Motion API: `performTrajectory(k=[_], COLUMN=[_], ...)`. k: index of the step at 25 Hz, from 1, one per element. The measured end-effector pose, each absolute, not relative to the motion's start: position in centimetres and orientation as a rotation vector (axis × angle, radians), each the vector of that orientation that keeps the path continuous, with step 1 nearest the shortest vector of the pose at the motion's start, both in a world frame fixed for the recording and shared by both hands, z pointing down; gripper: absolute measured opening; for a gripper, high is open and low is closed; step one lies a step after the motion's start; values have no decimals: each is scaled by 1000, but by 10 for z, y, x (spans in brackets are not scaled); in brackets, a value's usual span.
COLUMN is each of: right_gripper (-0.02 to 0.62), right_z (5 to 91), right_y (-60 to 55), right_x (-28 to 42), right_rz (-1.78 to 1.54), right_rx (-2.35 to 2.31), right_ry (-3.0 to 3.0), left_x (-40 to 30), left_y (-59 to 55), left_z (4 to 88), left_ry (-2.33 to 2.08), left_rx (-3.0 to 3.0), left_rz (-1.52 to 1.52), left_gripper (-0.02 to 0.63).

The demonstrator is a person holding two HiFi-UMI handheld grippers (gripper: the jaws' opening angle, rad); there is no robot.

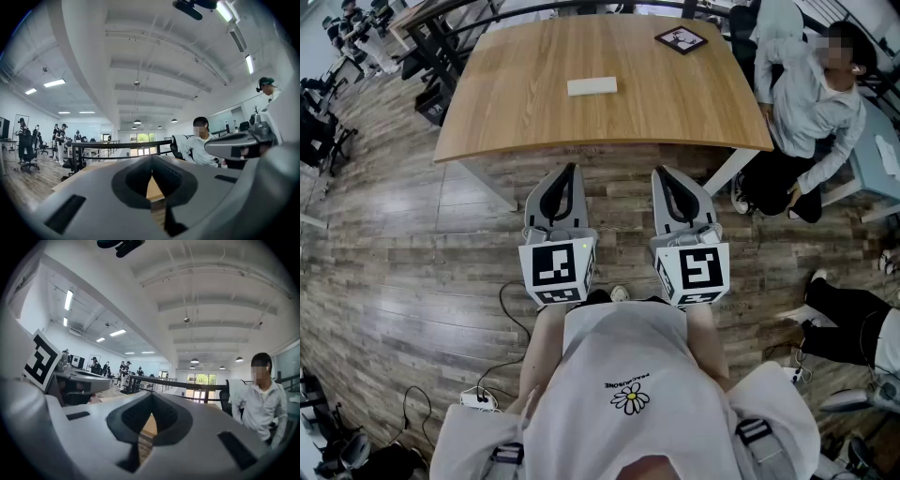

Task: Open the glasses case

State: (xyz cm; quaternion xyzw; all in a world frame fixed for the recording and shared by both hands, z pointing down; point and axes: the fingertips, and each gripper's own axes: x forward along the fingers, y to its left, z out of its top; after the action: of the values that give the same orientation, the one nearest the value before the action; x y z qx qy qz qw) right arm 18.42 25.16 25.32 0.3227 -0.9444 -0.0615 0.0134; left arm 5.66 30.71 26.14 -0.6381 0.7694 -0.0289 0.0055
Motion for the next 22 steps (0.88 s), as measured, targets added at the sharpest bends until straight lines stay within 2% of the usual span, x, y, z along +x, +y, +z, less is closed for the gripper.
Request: performTrajectory(k=[11, 22], right_gripper=[6, 6], right_z=[261, 270], right_y=[246, 236], right_x=[179, 171], right_rz=[-149, -109], right_rx=[986, 912], right_ry=[-2948, -2970], left_x=[63, 48], left_y=[297, 286], left_z=[254, 259], left_ry=[2316, 2344], left_rx=[-2034, -1991], left_rz=[-13, -64], left_gripper=[17, 17])
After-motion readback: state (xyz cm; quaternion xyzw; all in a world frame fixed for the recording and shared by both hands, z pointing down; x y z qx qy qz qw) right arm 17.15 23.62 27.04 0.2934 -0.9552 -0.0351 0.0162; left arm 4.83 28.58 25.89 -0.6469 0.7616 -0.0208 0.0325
